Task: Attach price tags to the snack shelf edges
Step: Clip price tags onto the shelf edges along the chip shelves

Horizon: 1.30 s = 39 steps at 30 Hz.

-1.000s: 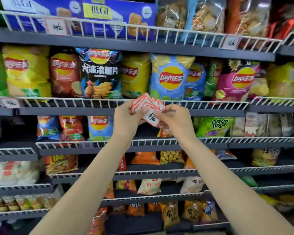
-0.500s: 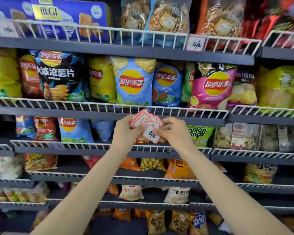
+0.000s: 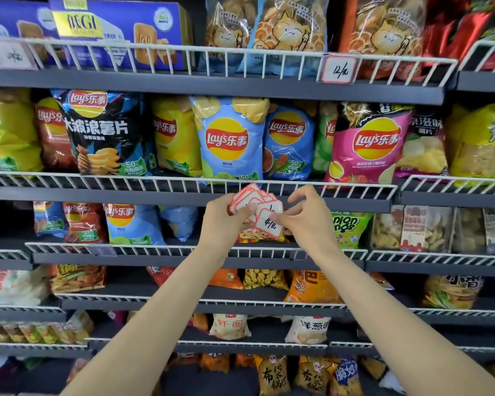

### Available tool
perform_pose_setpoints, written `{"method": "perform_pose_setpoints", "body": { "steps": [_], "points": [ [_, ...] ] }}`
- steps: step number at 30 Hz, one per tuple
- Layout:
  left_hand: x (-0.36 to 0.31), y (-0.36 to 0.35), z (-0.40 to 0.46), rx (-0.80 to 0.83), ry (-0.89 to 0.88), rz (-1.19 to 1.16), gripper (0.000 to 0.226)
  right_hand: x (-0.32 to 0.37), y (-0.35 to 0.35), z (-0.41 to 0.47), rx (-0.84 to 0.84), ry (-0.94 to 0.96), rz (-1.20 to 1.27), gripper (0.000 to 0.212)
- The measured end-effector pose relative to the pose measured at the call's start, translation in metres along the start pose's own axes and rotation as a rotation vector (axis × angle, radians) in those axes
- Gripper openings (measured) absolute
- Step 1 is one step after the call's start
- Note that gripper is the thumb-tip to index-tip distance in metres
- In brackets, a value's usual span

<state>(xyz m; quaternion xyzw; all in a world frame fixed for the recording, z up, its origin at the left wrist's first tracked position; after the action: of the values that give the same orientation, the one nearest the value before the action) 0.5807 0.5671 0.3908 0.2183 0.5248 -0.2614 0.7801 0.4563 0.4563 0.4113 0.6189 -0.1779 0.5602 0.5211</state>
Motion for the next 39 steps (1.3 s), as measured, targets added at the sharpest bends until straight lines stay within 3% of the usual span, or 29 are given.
{"method": "perform_pose_setpoints", "body": {
  "steps": [8, 14, 19, 25, 28, 32, 35, 39],
  "points": [
    [-0.031, -0.038, -0.002, 0.002, -0.166, 0.102, 0.010, -0.004, 0.044, -0.008, -0.055, 0.018, 0.041, 0.014],
    [-0.059, -0.098, -0.011, 0.053, -0.273, 0.235, 0.008, -0.031, 0.099, 0.000, -0.074, -0.004, 0.089, 0.018],
    [-0.067, -0.145, -0.018, 0.020, -0.243, 0.257, 0.011, -0.047, 0.146, 0.007, -0.049, 0.070, 0.030, 0.025],
    [-0.067, -0.205, -0.037, -0.051, -0.140, 0.099, 0.013, -0.074, 0.201, 0.018, 0.019, 0.087, 0.074, 0.034],
    [-0.075, -0.236, -0.051, -0.058, -0.133, 0.070, 0.022, -0.089, 0.223, 0.017, 0.064, 0.059, 0.160, 0.034],
    [-0.085, -0.267, -0.065, -0.027, -0.146, 0.082, 0.014, -0.104, 0.253, 0.012, 0.063, 0.032, 0.226, 0.034],
    [-0.093, -0.283, -0.068, -0.018, -0.167, 0.116, 0.021, -0.110, 0.274, 0.010, 0.038, 0.032, 0.244, 0.035],
    [-0.106, -0.299, -0.062, -0.007, -0.197, 0.173, 0.017, -0.113, 0.294, 0.002, 0.038, -0.005, 0.348, 0.024]
  ]
}}
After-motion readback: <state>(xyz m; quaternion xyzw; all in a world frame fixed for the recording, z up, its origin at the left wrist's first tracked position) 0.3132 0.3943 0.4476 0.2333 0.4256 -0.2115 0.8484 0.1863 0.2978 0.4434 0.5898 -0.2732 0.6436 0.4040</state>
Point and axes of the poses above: each hand's wrist, its own z-axis towards the middle knuckle, its own y-axis out of the back of the hand, x = y × z, the point moved 9 cm from there along z, towards the middle knuckle, and after that the axes turned 10 degrees about -y, right-handed, at the moved point
